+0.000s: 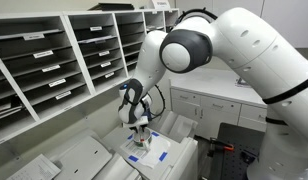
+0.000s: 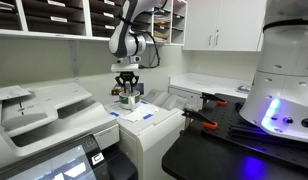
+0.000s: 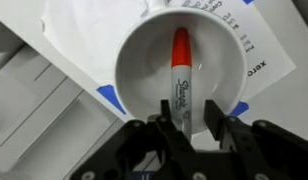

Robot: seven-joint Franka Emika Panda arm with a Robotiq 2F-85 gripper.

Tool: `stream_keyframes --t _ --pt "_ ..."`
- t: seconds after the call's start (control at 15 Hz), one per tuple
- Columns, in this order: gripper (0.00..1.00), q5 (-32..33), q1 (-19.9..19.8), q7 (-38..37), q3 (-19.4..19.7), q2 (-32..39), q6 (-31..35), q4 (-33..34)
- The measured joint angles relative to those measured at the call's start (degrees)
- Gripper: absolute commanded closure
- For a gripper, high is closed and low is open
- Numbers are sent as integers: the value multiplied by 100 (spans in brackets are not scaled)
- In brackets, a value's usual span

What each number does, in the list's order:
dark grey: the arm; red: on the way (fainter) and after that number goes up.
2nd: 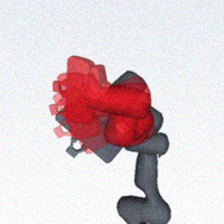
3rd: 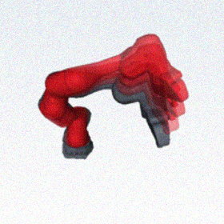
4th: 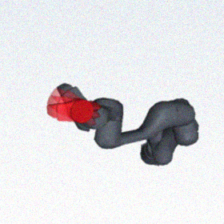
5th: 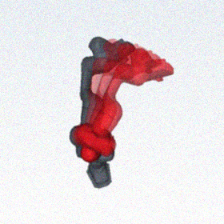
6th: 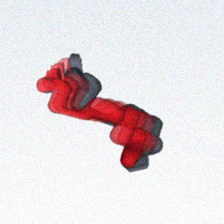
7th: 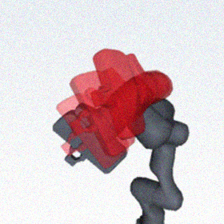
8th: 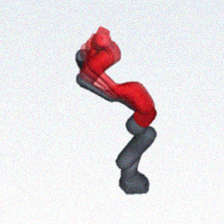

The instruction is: Remove the marker out of the cup

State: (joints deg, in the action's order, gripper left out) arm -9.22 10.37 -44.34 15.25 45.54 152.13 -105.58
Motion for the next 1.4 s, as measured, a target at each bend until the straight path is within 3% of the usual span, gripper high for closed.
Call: stream_keyframes --t 0.13,0.2,0.27,1.4 --pt "99 0 9 0 13 5 0 1" --pt "95 0 12 0 16 4 0 2" --pt "80 0 18 0 18 4 -16 8" --pt "81 5 27 0 18 1 -52 20"
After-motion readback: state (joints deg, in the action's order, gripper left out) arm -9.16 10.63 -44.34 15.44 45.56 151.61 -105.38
